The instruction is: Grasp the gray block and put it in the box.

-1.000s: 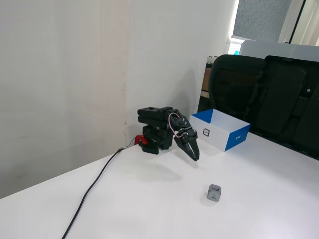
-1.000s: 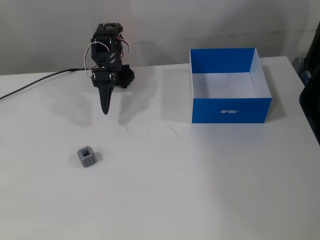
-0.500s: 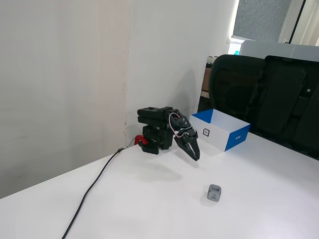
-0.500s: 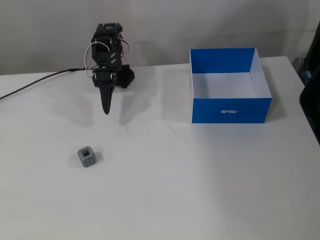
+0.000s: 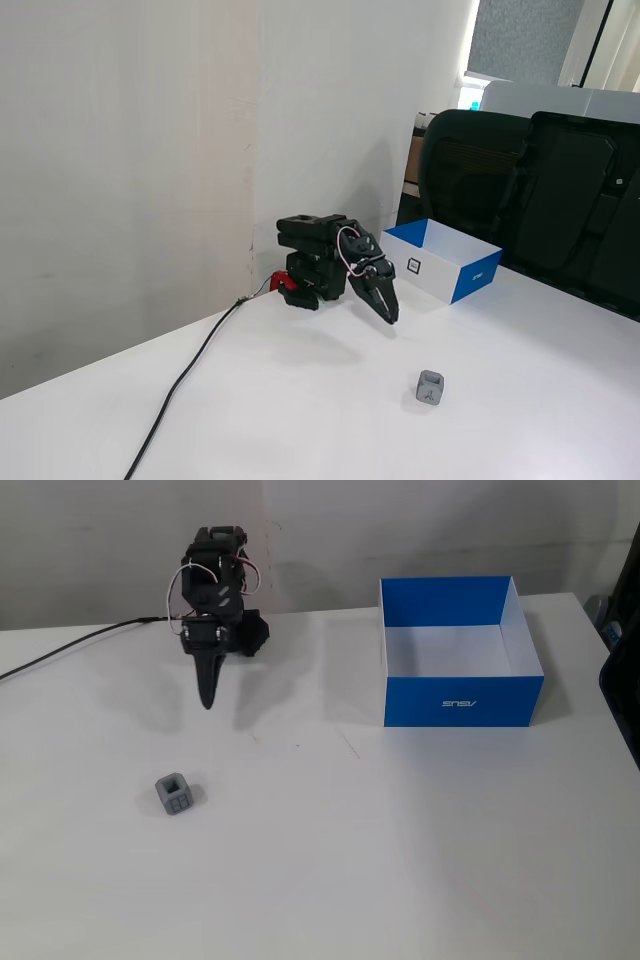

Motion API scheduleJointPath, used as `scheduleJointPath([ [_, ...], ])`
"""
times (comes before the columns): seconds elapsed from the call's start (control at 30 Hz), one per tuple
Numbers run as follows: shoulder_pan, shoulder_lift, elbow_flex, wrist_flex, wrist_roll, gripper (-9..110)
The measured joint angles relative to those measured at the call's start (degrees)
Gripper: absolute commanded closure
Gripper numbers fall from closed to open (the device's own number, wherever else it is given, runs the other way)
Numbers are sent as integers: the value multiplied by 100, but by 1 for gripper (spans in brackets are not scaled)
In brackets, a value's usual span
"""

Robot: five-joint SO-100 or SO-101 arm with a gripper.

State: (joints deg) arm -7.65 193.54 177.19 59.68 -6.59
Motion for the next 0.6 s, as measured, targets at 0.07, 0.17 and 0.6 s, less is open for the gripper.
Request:
scheduleJointPath([
  [0.07,-141,9,-70,264,-62,101],
  [0.17,-264,9,-176,589,-132,101],
  [0.6,-896,-2171,-606,272,-483,101],
])
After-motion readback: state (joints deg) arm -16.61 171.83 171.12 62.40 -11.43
